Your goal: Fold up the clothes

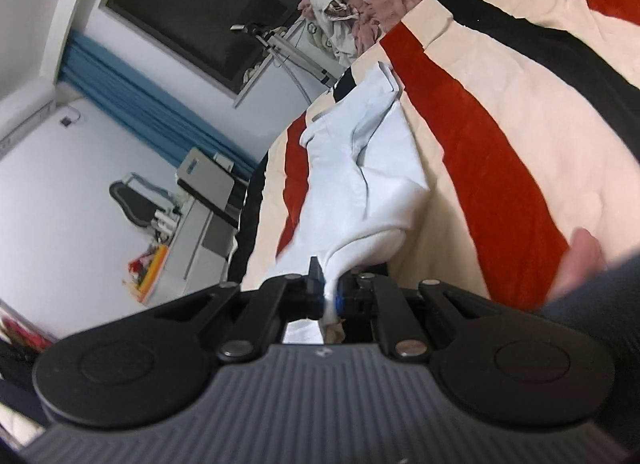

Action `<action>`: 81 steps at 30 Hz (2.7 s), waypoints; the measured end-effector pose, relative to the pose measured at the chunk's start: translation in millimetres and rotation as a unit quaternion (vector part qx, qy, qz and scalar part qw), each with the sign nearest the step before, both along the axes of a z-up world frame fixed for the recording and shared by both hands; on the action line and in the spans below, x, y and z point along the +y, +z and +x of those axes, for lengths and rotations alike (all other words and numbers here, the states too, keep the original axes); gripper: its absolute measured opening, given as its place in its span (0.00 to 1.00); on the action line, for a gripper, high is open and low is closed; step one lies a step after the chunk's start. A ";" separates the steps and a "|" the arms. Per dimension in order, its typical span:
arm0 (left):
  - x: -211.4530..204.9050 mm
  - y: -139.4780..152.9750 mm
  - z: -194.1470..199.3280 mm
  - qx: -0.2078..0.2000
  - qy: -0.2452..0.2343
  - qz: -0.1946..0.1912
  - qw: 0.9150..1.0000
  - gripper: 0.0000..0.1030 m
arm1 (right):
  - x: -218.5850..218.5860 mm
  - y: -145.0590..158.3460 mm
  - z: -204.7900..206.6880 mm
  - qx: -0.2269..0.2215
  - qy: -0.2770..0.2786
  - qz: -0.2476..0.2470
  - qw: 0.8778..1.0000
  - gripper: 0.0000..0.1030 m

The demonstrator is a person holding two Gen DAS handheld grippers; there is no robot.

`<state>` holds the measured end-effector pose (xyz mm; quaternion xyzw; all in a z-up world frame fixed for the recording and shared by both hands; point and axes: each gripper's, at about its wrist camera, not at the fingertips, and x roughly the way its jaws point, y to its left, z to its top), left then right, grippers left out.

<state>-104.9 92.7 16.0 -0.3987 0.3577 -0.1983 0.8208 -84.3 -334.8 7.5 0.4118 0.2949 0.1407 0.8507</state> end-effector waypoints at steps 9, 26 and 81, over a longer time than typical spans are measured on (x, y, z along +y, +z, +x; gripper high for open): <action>-17.0 27.7 167.0 -0.028 0.049 0.071 0.996 0.02 | 14.7 -0.7 162.7 0.012 -0.045 -0.005 0.999 0.08; -83.9 -88.7 331.3 -0.094 0.013 0.304 0.948 0.03 | 45.8 -104.2 309.8 0.002 -0.032 -0.204 0.978 0.09; -61.6 -68.8 173.7 0.008 0.007 0.183 0.983 0.90 | 79.4 -16.4 144.5 -0.151 -0.099 -0.355 0.917 0.93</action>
